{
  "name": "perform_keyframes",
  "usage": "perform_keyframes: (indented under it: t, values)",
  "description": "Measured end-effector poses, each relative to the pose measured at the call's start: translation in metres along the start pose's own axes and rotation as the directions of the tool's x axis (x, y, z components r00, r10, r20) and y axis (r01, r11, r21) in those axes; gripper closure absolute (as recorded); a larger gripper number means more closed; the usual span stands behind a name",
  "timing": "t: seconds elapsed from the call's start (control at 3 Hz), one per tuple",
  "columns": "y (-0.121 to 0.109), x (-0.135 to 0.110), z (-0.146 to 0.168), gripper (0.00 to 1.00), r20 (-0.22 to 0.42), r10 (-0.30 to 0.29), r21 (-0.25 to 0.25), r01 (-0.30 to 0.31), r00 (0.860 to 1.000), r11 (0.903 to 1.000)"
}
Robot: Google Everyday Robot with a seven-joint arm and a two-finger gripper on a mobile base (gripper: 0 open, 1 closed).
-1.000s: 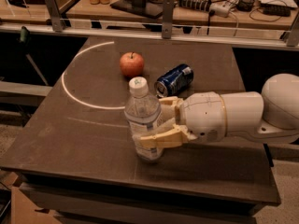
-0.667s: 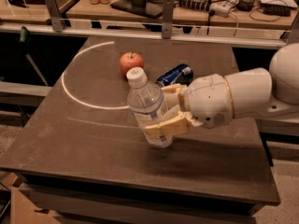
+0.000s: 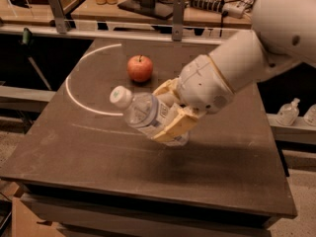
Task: Knock blue plastic bottle over
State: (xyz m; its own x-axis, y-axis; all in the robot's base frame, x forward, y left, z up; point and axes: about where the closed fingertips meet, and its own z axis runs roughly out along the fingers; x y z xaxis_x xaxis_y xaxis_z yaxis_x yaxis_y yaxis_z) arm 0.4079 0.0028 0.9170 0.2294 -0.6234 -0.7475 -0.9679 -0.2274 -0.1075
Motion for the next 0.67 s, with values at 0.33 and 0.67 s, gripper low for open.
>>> perform_keyframes:
  t: [0.33, 0.67]
  values:
    - [0.0012, 0.0029, 0.0101, 1.0, -0.145, -0.076, -0.09, 0.063, 0.987, 0.9939]
    - [0.0008, 0.0102, 0.012, 1.0, -0.263, -0.133, -0.129, 0.102, 0.956, 0.9864]
